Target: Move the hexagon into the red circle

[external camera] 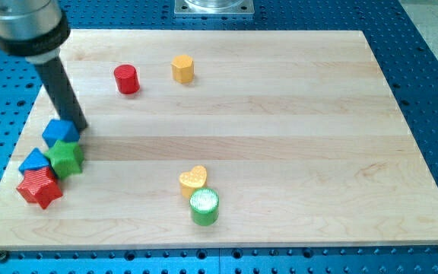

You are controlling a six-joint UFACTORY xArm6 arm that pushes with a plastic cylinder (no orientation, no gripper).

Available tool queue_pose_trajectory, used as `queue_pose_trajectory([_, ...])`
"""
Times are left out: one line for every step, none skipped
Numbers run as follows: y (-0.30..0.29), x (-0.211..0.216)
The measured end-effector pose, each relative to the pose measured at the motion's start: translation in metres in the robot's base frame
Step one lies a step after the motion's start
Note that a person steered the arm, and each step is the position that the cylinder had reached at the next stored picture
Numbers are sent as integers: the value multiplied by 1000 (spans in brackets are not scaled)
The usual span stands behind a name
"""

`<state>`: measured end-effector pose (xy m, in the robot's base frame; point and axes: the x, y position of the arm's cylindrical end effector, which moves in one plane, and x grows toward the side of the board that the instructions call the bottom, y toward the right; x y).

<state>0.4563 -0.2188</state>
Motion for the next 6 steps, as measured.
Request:
queue_pose_trajectory([16, 0])
queue_pose_trajectory([80, -34])
queue_pose_trajectory([159, -86])
queue_pose_trajectory([211, -136])
queue_pose_trajectory([184, -144])
queue_pose_trajectory([114, -133])
